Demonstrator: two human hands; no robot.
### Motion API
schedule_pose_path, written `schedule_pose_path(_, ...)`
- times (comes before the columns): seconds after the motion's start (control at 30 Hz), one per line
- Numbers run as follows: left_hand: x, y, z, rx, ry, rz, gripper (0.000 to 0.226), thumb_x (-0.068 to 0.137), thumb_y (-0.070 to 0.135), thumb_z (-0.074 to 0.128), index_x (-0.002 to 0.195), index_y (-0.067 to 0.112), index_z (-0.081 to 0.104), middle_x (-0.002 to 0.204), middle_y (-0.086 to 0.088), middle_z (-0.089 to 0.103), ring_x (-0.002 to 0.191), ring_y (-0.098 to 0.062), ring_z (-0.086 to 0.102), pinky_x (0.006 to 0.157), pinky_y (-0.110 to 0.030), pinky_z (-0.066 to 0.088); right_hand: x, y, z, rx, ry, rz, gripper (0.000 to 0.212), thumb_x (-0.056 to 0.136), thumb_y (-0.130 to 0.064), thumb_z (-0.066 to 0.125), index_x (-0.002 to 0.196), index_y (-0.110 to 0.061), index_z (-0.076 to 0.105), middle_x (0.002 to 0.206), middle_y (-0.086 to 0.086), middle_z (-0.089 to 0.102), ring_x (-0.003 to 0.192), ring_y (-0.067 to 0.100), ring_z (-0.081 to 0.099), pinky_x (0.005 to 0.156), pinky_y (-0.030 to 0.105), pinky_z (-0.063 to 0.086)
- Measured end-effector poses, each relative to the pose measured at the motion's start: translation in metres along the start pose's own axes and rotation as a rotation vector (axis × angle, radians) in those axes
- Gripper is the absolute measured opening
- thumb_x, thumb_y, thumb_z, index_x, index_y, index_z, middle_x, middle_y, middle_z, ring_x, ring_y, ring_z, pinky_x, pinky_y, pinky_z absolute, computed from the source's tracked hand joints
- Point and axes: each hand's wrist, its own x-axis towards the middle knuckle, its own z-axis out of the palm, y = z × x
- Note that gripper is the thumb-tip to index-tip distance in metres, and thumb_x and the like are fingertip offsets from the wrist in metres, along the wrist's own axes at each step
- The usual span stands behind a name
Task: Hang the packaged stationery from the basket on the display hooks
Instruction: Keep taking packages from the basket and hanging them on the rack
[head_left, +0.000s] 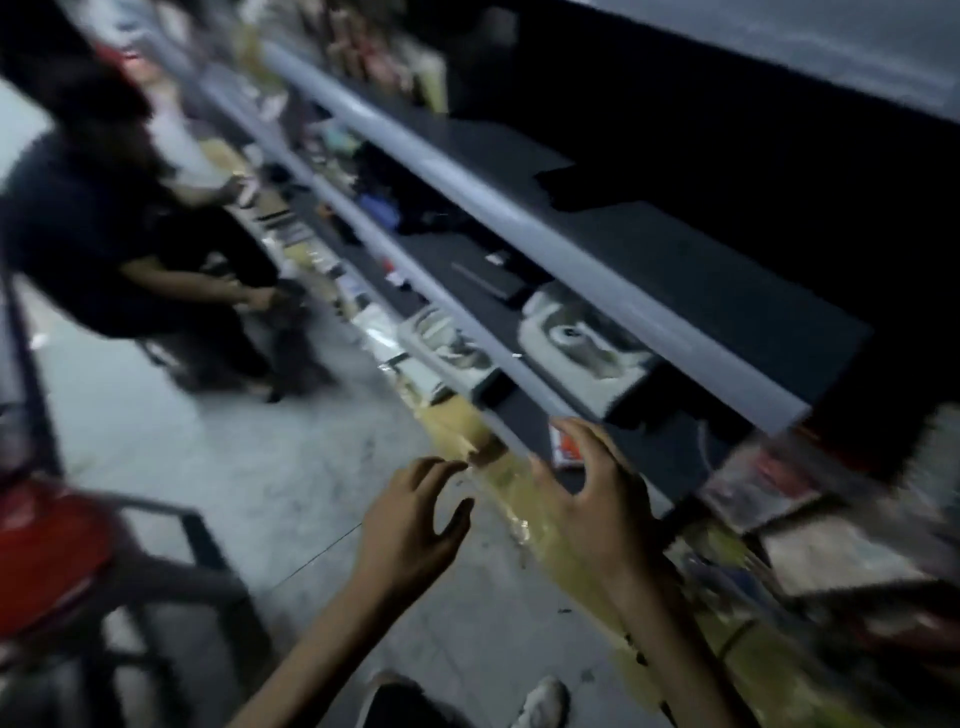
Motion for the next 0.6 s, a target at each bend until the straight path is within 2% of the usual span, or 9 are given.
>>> schedule_pose_path(0.1,-0.023,-0.073,-0.023,0.060,-0.013,-0.210,0.042,0.097,0.046,0.067,0.136,0.033,0.063,0.132,0.010,0.065,0.119,-0.018,0.064,0.084,-0.033,0.055,0.029,-0.032,0.078,-0.097,-0.243,-0.132,0.055,0.092,-0.053,0.068,0.138,-0.022,0.061,0.137,-0.005,0.062,0.126,0.017,0.058,0.102,0.034,0.051)
schedule_pose_path(0.27,-0.076,-0.171,-0.066,0.008,-0.008,-0.578,0.047,0.100,0.049,0.059,0.144,0.032,0.056,0.140,0.009,0.059,0.131,-0.014,0.056,0.098,-0.032,0.048,0.043,-0.102,0.201,-0.211,-0.611,-0.343,0.049,0.095,-0.048,0.066,0.139,-0.029,0.059,0.138,-0.005,0.062,0.129,0.018,0.056,0.106,0.036,0.047)
schedule_pose_path(0.4,-0.127,-0.232,-0.092,-0.007,0.002,-0.789,0.048,0.100,0.049,0.056,0.146,0.032,0.053,0.140,0.009,0.058,0.128,-0.012,0.057,0.097,-0.032,0.050,0.035,-0.156,0.293,-0.284,-0.793,-0.509,0.048,0.097,-0.047,0.062,0.142,-0.030,0.055,0.142,-0.006,0.059,0.131,0.018,0.056,0.108,0.039,0.045)
schedule_pose_path(0.6,-0.181,-0.321,-0.129,0.060,0.002,-0.976,0.039,0.100,0.043,0.053,0.135,0.028,0.059,0.131,0.000,0.063,0.118,-0.025,0.063,0.091,-0.040,0.052,0.015,-0.214,0.395,-0.299,-0.984,-0.650,0.043,0.100,-0.039,0.061,0.142,-0.029,0.057,0.142,-0.007,0.059,0.131,0.016,0.055,0.107,0.034,0.044)
